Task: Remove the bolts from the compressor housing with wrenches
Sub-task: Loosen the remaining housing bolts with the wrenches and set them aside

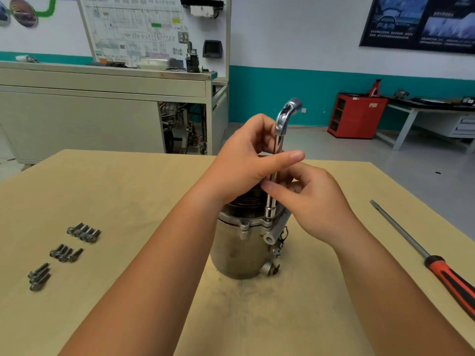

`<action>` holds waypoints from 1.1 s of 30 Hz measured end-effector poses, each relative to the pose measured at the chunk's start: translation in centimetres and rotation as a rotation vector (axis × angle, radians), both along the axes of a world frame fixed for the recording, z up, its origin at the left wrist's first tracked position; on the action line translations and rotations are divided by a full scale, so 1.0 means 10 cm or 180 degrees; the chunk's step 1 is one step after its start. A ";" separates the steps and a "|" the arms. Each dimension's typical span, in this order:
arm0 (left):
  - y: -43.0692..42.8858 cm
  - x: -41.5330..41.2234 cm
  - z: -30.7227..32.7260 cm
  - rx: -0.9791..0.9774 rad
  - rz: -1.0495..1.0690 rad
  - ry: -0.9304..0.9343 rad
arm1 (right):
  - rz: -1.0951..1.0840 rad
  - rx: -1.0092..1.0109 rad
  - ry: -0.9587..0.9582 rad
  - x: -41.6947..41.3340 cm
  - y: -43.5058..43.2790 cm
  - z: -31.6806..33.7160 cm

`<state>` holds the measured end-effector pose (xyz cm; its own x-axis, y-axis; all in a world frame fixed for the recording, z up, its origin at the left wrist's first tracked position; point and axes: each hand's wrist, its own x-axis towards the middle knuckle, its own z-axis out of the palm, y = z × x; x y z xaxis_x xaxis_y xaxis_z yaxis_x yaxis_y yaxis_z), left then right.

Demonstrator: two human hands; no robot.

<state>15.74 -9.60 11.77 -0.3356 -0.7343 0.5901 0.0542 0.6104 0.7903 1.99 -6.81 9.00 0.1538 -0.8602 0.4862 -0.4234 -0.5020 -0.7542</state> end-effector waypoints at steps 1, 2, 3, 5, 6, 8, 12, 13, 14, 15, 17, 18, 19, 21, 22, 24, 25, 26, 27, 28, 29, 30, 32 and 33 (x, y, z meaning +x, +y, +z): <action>0.01 0.00 0.00 0.0041 -0.0092 -0.0026 | 0.0092 0.0057 -0.0023 -0.01 0.01 0.01; 0.00 0.02 0.01 0.0096 -0.0193 -0.0031 | 0.0160 0.0109 -0.0077 -0.03 0.01 0.02; -0.01 0.04 0.01 0.0134 -0.0301 -0.0030 | 0.0185 0.0137 -0.0138 -0.03 0.02 0.02; -0.01 0.08 0.00 0.0150 -0.0408 -0.0079 | 0.0167 0.0197 -0.0176 -0.04 0.03 0.01; -0.02 0.09 0.00 0.0128 -0.0388 -0.0083 | 0.0144 0.0213 -0.0180 -0.04 0.03 0.02; -0.01 0.09 -0.01 0.0110 -0.0350 0.0003 | 0.0038 0.0166 -0.0241 -0.02 0.03 0.02; -0.02 0.05 -0.02 0.0043 -0.0163 0.0154 | -0.0269 -0.0130 -0.0407 0.00 0.03 0.03; -0.02 0.04 -0.02 0.0031 -0.0135 0.0174 | -0.0239 -0.0162 -0.0409 0.00 0.04 0.04; -0.02 0.03 -0.02 0.0027 -0.0119 0.0178 | -0.0156 -0.0165 -0.0382 -0.01 0.04 0.05; -0.01 0.03 -0.01 0.0024 -0.0126 0.0157 | -0.0041 -0.0143 -0.0332 -0.02 0.04 0.06; 0.01 0.04 0.00 0.0030 -0.0238 0.0037 | 0.0136 -0.0055 -0.0236 -0.04 0.05 0.08; 0.01 0.04 0.01 0.0067 -0.0317 0.0003 | 0.0143 -0.0010 -0.0245 -0.05 0.05 0.08; 0.01 0.05 0.01 0.0117 -0.0383 0.0004 | 0.0106 0.0021 -0.0281 -0.06 0.04 0.08; 0.02 0.06 0.01 0.0149 -0.0387 0.0011 | 0.0001 0.0055 -0.0342 -0.04 0.04 0.07; 0.02 0.06 0.01 0.0143 -0.0358 0.0004 | -0.0050 0.0037 -0.0354 -0.03 0.05 0.07; 0.02 0.05 0.01 0.0118 -0.0295 0.0024 | -0.0199 -0.0050 -0.0344 0.00 0.05 0.04; 0.01 0.05 0.00 0.0101 -0.0232 0.0062 | -0.0303 -0.0085 -0.0335 0.01 0.04 0.03; 0.00 0.04 -0.01 0.0092 -0.0145 0.0114 | -0.0378 -0.0103 -0.0332 0.01 0.03 0.03; -0.02 0.04 -0.02 0.0097 -0.0061 0.0162 | -0.0411 -0.0109 -0.0339 0.01 0.03 0.03; -0.03 0.04 -0.02 0.0103 -0.0008 0.0175 | -0.0410 -0.0109 -0.0330 0.01 0.03 0.03; -0.03 0.04 -0.02 0.0112 0.0004 0.0149 | -0.0382 -0.0105 -0.0293 0.00 0.02 0.03; -0.03 0.04 -0.01 0.0125 -0.0025 0.0094 | -0.0344 -0.0093 -0.0272 -0.01 0.01 0.04; -0.02 0.04 0.01 0.0152 -0.0121 -0.0026 | -0.0293 -0.0073 -0.0271 -0.04 0.01 0.05; -0.01 0.04 0.02 0.0163 -0.0179 -0.0071 | -0.0297 -0.0095 -0.0263 -0.06 0.00 0.05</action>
<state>16.09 -9.69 11.95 -0.3896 -0.7430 0.5442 0.0693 0.5655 0.8218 1.39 -6.79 9.52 0.0321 -0.8538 0.5195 -0.4063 -0.4860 -0.7737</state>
